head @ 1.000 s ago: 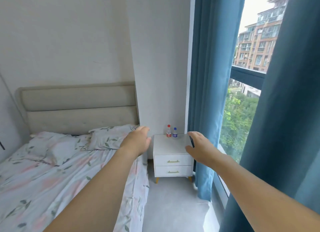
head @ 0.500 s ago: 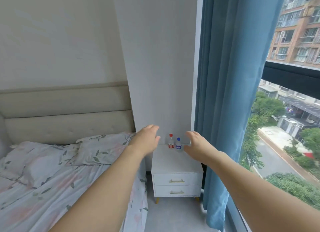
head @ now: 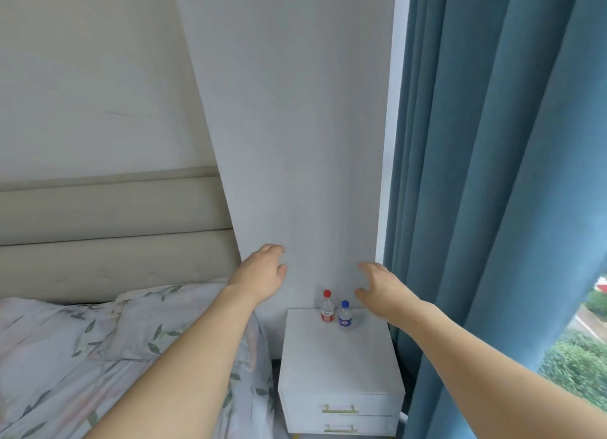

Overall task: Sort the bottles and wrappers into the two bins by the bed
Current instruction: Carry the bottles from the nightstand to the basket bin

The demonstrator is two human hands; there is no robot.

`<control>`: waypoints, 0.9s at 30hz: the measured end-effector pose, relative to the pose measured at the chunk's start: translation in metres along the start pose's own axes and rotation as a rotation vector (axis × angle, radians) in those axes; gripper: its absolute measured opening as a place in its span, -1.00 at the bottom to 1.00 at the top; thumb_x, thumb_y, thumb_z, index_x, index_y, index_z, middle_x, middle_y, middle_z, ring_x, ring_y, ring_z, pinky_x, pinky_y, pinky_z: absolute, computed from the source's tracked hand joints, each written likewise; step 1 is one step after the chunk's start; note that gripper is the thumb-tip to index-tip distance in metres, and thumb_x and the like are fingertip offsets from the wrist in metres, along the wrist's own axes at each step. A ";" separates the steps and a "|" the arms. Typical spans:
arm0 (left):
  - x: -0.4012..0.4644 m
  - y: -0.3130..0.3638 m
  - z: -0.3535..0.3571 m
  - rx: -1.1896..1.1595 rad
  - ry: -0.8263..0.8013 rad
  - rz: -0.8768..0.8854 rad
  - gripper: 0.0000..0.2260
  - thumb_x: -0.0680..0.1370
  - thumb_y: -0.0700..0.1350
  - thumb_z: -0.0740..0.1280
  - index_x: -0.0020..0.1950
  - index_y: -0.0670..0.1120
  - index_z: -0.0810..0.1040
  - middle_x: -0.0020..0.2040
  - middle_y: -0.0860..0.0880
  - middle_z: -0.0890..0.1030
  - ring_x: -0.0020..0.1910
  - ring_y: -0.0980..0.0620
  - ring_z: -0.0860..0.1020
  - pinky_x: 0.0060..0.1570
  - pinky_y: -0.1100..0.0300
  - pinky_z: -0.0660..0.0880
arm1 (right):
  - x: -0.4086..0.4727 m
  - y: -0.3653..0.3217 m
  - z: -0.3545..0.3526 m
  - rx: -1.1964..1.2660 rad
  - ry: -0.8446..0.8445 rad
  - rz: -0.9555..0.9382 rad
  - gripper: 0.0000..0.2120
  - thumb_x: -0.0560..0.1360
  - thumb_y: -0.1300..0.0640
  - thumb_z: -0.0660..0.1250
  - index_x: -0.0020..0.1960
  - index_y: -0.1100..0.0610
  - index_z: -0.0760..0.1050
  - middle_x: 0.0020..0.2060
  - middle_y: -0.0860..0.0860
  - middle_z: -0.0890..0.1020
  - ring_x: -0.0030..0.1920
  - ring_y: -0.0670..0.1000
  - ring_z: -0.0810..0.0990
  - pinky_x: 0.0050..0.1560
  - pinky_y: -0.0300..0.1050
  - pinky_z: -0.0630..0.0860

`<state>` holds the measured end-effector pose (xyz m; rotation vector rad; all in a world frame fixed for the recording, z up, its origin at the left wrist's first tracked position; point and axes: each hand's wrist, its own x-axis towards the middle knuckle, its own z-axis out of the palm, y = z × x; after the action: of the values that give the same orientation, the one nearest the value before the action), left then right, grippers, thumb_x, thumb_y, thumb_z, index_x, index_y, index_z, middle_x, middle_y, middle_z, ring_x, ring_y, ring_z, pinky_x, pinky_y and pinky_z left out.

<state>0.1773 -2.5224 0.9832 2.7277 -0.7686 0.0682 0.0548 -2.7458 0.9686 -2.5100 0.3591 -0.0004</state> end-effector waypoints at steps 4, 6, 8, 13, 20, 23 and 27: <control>0.073 -0.011 0.036 0.018 -0.088 0.054 -0.57 0.64 -0.04 0.17 0.51 -0.08 0.28 0.51 -0.01 0.30 0.42 -0.03 0.36 0.37 0.10 0.32 | 0.071 0.029 0.007 0.029 -0.033 0.049 -0.43 0.59 0.14 0.18 0.55 0.07 0.09 0.53 -0.03 0.15 0.46 0.04 0.26 0.37 -0.11 0.32; 0.110 -0.017 0.055 0.005 -0.102 0.054 -0.57 0.65 -0.04 0.16 0.51 -0.07 0.27 0.51 0.01 0.29 0.41 -0.03 0.37 0.36 0.12 0.33 | 0.108 0.042 0.013 0.028 -0.048 0.071 -0.45 0.60 0.14 0.17 0.55 0.09 0.09 0.53 -0.01 0.15 0.48 0.03 0.23 0.39 -0.13 0.27; 0.149 -0.024 0.074 -0.016 -0.138 0.041 -0.58 0.65 -0.04 0.15 0.51 -0.06 0.27 0.50 0.02 0.30 0.38 -0.04 0.40 0.33 0.12 0.35 | 0.146 0.054 0.018 0.002 -0.054 0.101 -0.48 0.61 0.12 0.15 0.54 0.09 0.12 0.52 -0.02 0.17 0.46 0.04 0.24 0.38 -0.12 0.28; 0.241 -0.043 0.145 -0.025 -0.249 0.009 -0.59 0.65 -0.04 0.15 0.51 -0.05 0.28 0.49 0.01 0.32 0.36 -0.03 0.42 0.29 0.12 0.36 | 0.233 0.090 0.040 -0.035 -0.091 0.173 -0.53 0.62 0.10 0.13 0.51 0.08 0.17 0.49 -0.02 0.23 0.41 0.05 0.31 0.33 -0.10 0.34; 0.311 -0.066 0.274 -0.071 -0.456 -0.026 -0.58 0.65 0.00 0.15 0.51 0.00 0.26 0.51 0.06 0.29 0.37 0.01 0.41 0.30 0.13 0.37 | 0.328 0.160 0.123 -0.061 -0.225 0.255 -0.61 0.59 0.12 0.14 0.42 0.10 0.27 0.37 0.01 0.37 0.26 0.05 0.43 0.18 -0.13 0.42; 0.334 -0.082 0.347 -0.136 -0.489 -0.090 -0.57 0.65 0.01 0.15 0.52 0.00 0.26 0.51 0.06 0.29 0.39 0.02 0.39 0.32 0.14 0.35 | 0.372 0.193 0.177 -0.074 -0.276 0.259 -0.63 0.57 0.11 0.16 0.37 0.10 0.32 0.30 0.04 0.43 0.25 0.08 0.44 0.17 -0.12 0.42; 0.340 -0.101 0.441 -0.210 -0.532 -0.126 -0.54 0.64 -0.01 0.18 0.53 0.01 0.20 0.49 0.03 0.31 0.39 0.01 0.39 0.30 0.13 0.37 | 0.414 0.233 0.250 -0.076 -0.299 0.259 -0.67 0.56 0.06 0.22 0.29 0.11 0.36 0.22 0.04 0.47 0.19 0.07 0.47 0.15 -0.13 0.44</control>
<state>0.5041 -2.7451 0.5788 2.5986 -0.6791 -0.7470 0.4139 -2.8940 0.5985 -2.4701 0.5632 0.4934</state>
